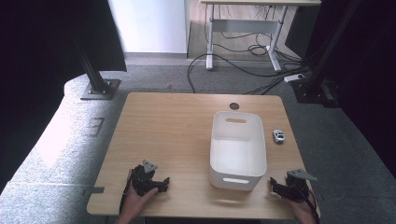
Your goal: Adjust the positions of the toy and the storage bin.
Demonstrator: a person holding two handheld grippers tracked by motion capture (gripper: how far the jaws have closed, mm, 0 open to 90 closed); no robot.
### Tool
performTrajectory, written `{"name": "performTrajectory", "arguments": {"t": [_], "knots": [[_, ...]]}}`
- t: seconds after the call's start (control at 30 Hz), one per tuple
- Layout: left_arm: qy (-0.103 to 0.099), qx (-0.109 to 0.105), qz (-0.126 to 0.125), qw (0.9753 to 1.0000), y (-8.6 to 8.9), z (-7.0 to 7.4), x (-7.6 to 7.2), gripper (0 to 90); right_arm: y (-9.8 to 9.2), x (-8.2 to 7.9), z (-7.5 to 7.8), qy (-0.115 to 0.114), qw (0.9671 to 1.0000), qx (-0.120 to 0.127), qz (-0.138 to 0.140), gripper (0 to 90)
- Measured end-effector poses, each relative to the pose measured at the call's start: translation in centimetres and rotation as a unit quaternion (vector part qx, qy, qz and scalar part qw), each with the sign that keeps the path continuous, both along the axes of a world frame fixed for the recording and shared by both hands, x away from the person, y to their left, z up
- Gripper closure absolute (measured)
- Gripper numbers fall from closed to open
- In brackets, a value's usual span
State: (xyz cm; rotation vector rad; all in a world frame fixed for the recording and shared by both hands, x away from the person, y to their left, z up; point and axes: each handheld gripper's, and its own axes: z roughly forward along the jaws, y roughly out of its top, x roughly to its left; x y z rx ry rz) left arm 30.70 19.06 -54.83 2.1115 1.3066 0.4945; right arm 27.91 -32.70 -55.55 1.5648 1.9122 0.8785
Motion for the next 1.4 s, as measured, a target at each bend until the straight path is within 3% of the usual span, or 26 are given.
{"name": "performTrajectory", "arguments": {"t": [0.43, 0.73, 0.87, 1.4], "knots": [[0.0, 0.0, -0.002, 1.0, 0.0, 0.0, 0.0, 0.4, 0.1, 0.3, 0.0, 0.002, 0.9999, -0.004, 0.016, 19.6], [0.0, 0.0, -0.006, 1.0, 0.0, 0.0, 0.2, 0.1, 0.1, 0.3, 0.0, 0.002, 0.9999, -0.002, 0.012, 19.9], [0.0, 0.0, -0.008, 1.0, -0.1, 0.0, 0.2, 0.0, -0.1, 0.2, 0.2, 0.005, 0.9999, 0.011, 0.004, 20.5], [0.0, 0.0, -0.004, 1.0, -0.1, 0.0, 0.1, 0.3, 0.2, -0.4, 3.1, -0.043, 0.9981, 0.042, 0.01, 19.7]]}}
